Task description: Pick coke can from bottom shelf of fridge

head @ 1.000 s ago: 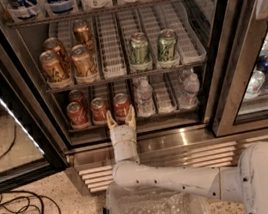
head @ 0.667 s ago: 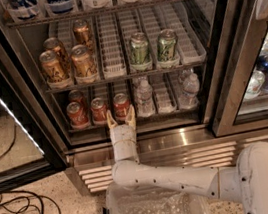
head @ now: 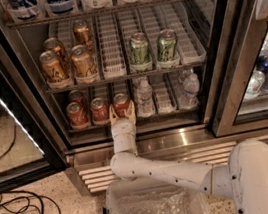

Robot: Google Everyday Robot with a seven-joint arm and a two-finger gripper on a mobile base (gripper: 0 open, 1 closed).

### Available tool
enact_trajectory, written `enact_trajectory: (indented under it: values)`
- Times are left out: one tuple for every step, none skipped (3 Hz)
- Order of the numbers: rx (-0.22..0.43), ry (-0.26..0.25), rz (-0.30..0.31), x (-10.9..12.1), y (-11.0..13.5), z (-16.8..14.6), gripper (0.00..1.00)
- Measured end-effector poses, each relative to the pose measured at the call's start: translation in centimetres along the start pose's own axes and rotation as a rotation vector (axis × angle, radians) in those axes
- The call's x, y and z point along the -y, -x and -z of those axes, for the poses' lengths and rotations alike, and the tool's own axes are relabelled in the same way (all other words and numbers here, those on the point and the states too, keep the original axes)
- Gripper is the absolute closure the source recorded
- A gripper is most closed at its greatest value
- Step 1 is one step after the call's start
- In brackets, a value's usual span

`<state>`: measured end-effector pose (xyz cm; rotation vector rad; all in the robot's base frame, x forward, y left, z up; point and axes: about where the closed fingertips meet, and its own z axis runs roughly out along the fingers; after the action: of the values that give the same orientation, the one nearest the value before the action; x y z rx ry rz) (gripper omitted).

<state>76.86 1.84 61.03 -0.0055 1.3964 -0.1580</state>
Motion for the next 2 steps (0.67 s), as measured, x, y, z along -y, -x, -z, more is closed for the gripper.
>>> enact_trajectory:
  values:
    - [0.003, -0.004, 0.004, 0.0, -0.1, -0.9, 0.37]
    - [-0.006, -0.009, 0.010, 0.0, -0.5, -2.0, 0.35]
